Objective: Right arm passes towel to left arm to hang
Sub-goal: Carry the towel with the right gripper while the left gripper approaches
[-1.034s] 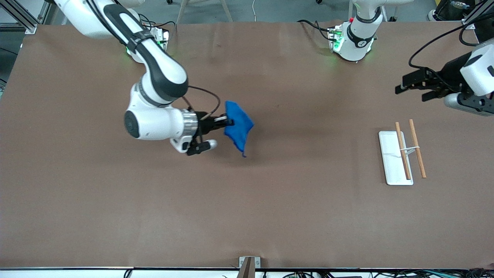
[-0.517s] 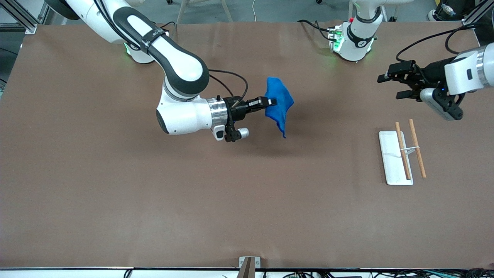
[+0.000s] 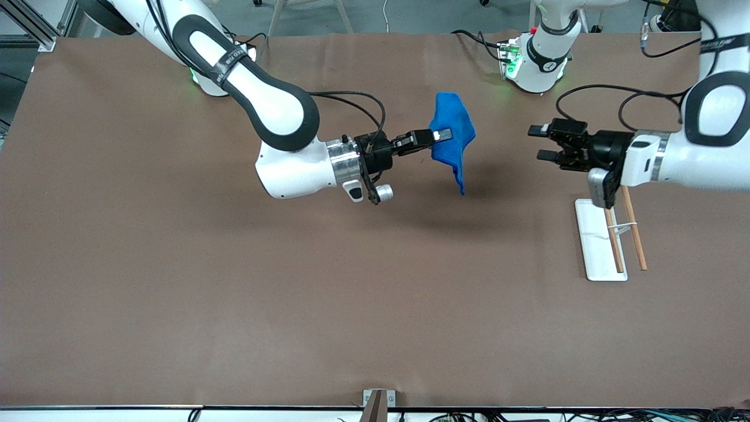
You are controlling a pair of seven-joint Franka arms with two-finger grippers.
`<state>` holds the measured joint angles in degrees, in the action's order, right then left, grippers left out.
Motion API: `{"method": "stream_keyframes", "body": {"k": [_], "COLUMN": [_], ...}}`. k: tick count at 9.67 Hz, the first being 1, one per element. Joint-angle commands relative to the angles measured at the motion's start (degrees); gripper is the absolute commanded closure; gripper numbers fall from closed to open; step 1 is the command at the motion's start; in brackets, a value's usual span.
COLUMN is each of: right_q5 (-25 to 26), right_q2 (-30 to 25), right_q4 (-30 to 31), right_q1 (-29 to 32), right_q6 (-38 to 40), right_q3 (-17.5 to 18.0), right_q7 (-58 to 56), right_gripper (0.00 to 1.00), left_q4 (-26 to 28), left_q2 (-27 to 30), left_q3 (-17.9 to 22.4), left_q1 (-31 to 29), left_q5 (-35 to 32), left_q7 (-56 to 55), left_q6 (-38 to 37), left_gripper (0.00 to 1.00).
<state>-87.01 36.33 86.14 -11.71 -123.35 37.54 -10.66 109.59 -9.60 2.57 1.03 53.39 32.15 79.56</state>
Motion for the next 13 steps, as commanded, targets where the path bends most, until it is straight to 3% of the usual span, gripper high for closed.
{"method": "stream_keyframes", "body": {"k": [1,7,9,13], "right_q5": [-8.5,-11.2,-12.6,-14.0], "right_q2": [1.5,1.5,1.7,2.1], "right_q4": [-1.9,-2.6,-4.1,-5.2], "right_q1": [-2.1,-3.3,-4.3,-5.5], "right_q6": [-0.1,-0.2,-0.3,-0.4], "right_q3": [0.4,0.4,0.4,0.3], "right_q7": [-7.3,-8.1,-8.1,-8.2], "right_gripper": [0.99,0.99,0.99,0.99], "left_q4": [5.2,12.7,13.0,12.8], "left_q2": [-1.3,0.1,-0.5,-0.4], "left_q3": [-0.3,-2.8,-3.7,-4.2], "left_q1": [0.3,0.3,0.3,-0.1], "left_q5": [6.5,23.4,26.4,31.7], "left_q7": [6.3,9.8,13.1,15.0], "left_q6": [0.2,1.1,3.3,4.9], "left_gripper": [0.0,0.03,0.19,0.26]}}
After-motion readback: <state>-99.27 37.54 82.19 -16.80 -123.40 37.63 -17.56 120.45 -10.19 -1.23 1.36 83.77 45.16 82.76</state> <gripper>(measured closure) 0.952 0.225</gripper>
